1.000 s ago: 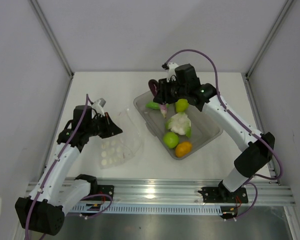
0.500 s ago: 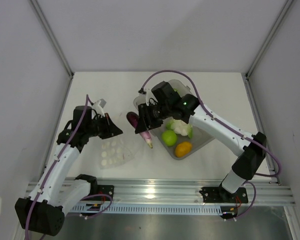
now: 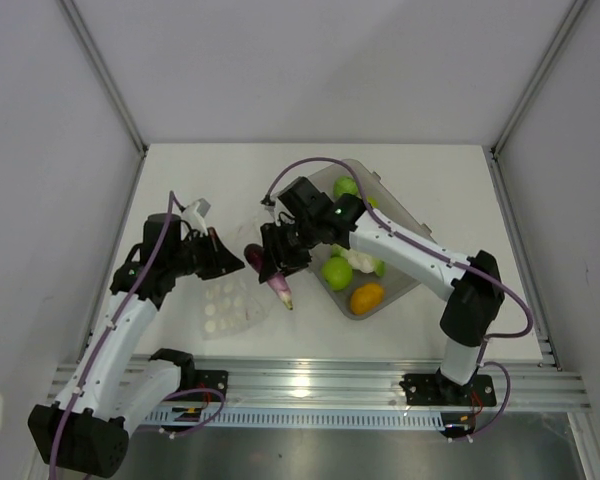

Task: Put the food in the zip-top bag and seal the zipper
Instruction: Place the fake vegetable in the zipper food storage bag.

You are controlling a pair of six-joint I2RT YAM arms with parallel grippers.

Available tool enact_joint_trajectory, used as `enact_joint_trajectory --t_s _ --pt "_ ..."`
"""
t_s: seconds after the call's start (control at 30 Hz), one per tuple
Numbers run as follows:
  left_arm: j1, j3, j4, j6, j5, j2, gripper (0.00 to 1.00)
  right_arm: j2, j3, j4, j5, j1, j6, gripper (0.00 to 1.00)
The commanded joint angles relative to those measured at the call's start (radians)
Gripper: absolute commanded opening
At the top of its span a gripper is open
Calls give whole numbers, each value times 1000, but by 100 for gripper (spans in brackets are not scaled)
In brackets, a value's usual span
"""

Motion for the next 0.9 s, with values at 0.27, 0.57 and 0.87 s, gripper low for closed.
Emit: enact_joint_trajectory --t_s 0.27,0.57,0.87 --pt "-3 -4 -5 -22 63 -50 1 64 40 169 -4 -32 187 0" --pt "-3 -16 22 -80 128 -53 1 61 1 339 250 18 260 0" --pt "-3 -20 39 -107 152 -75 1 74 -62 389 455 81 195 0"
